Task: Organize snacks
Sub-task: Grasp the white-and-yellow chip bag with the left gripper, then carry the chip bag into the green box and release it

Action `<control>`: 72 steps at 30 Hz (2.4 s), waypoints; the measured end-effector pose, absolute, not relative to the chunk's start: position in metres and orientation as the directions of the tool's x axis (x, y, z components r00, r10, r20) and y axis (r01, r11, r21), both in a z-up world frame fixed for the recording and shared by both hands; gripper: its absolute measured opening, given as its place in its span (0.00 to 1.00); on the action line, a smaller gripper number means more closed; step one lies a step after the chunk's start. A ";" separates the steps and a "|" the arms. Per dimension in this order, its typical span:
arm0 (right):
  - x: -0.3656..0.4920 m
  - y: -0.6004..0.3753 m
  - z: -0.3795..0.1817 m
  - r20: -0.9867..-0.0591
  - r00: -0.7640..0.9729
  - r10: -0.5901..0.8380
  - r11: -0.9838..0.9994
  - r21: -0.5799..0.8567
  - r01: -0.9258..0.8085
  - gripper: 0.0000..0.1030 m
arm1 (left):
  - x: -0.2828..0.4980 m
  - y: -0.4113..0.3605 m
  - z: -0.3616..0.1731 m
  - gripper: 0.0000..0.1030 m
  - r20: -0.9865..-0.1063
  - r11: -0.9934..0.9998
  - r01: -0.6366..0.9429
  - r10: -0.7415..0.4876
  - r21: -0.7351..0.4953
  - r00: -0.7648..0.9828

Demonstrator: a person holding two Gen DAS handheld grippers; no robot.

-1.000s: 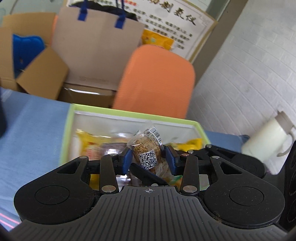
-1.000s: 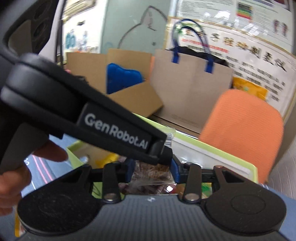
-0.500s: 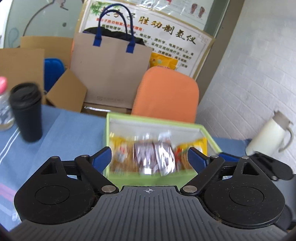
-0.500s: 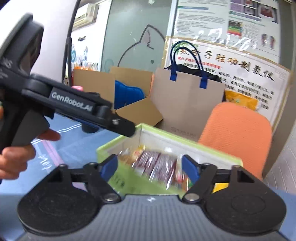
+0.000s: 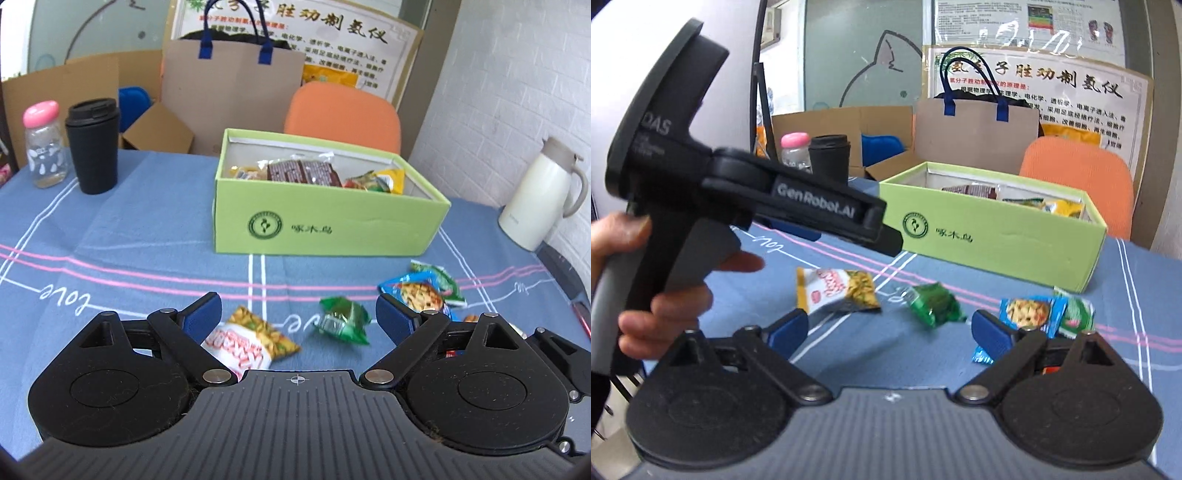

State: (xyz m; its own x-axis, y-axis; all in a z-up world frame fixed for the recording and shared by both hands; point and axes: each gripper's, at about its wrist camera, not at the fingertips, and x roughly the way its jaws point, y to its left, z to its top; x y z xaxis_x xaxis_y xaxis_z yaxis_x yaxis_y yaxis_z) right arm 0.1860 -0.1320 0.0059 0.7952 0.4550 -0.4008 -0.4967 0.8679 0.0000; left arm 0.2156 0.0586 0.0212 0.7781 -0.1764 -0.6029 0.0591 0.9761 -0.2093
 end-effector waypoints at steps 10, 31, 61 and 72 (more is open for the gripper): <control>0.194 -0.116 0.005 -0.434 0.767 0.472 0.852 0.002 -0.523 0.91 | 0.217 0.082 0.012 0.79 -0.618 0.977 -0.003 -0.134 -0.215 0.775; 0.242 -0.054 -0.018 -0.564 0.607 0.560 0.792 0.151 -0.592 0.91 | 0.270 0.148 -0.014 0.76 -0.635 0.879 0.133 -0.428 -0.458 0.643; 0.233 -0.078 0.002 -0.441 0.752 0.490 0.839 0.003 -0.545 0.46 | 0.245 0.106 0.019 0.08 -0.659 0.883 0.258 -0.464 -0.391 0.592; 0.354 -0.135 0.075 -0.368 0.856 0.363 0.900 -0.099 -0.425 0.49 | 0.388 0.023 0.087 0.14 -0.586 0.879 0.334 -0.476 -0.341 0.656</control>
State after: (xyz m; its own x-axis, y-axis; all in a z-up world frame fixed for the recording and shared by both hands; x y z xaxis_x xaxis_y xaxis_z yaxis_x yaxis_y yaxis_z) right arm 0.3539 -0.1355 0.0754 0.8557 0.3635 -0.3683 -0.4250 0.8997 -0.0993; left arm 0.3876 0.0227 0.0872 0.6556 -0.4762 -0.5860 0.3340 0.8789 -0.3405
